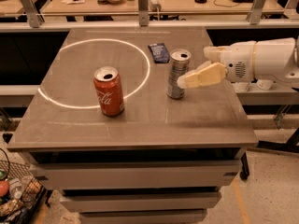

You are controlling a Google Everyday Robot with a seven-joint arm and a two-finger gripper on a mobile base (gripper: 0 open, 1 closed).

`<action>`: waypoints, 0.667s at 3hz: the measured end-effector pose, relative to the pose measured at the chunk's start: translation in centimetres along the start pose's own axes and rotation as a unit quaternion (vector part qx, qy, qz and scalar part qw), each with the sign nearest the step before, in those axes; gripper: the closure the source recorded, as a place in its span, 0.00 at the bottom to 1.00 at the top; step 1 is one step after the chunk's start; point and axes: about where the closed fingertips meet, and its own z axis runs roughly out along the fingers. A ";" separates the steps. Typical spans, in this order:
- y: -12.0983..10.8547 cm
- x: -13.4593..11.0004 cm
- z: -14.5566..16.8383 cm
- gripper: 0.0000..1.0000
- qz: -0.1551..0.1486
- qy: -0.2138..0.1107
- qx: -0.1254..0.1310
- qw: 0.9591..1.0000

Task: Pick redbull can

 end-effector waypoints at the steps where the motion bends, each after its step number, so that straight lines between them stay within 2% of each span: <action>1: -0.9 1.0 1.6 0.00 0.002 -0.024 -0.004 1.000; 2: -0.4 1.9 3.3 0.00 -0.007 -0.028 -0.024 0.999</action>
Offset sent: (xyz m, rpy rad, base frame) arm 0.0144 0.0311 -0.0486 0.0643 -0.0347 0.0857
